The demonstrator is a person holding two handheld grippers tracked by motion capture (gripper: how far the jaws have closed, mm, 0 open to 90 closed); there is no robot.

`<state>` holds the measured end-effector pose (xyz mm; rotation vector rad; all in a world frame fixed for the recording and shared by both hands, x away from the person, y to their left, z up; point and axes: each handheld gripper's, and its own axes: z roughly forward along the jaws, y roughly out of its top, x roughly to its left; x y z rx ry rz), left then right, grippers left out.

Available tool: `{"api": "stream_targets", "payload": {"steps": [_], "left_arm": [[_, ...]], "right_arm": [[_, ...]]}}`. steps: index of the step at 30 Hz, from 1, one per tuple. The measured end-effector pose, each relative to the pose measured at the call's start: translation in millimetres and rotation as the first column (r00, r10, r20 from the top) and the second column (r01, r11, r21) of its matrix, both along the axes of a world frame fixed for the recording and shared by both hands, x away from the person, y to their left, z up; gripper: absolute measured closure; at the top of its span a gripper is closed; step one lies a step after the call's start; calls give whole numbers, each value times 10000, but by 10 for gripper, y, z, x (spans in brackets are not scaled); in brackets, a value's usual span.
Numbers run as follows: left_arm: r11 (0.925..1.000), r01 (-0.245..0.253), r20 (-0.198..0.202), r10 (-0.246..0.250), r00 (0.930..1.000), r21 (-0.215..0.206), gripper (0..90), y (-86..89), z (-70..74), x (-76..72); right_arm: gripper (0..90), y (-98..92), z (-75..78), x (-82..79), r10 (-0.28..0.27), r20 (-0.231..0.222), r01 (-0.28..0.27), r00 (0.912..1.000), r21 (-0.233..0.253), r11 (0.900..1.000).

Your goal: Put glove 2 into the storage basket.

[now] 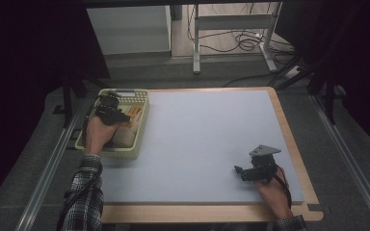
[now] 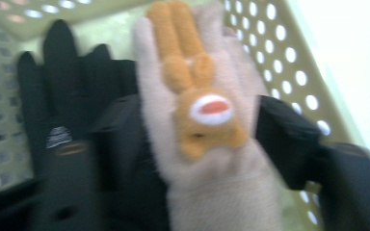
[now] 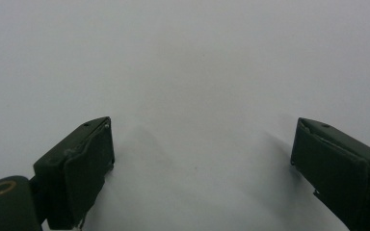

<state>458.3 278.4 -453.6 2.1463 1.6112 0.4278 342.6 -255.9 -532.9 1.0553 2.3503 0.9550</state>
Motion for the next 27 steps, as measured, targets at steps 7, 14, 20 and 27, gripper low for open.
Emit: {"api": "stream_targets", "payload": {"steps": [7, 14, 20, 27], "left_arm": [[9979, -340, -865, 388, 9955, 555, 783, 41, -294, 88], [9991, -144, -973, 182, 9951, 391, 822, -89, -391, 134], [9996, -256, -833, 267, 9962, 146, 791, -33, -396, 118], [9989, -462, -277, 463, 9985, 58, 592, 65, -340, 56]], "right_arm": [[77, -2, -1, 3, 12, 0, -12, 10000, 6, 10000], [77, -2, -2, 5, 9, -6, -9, 10000, 12, 10000], [77, -2, -2, 3, 3, -8, -3, 10000, 11, 10000], [77, -3, -2, 5, 10, -5, -10, 10000, 15, 10000]]}}
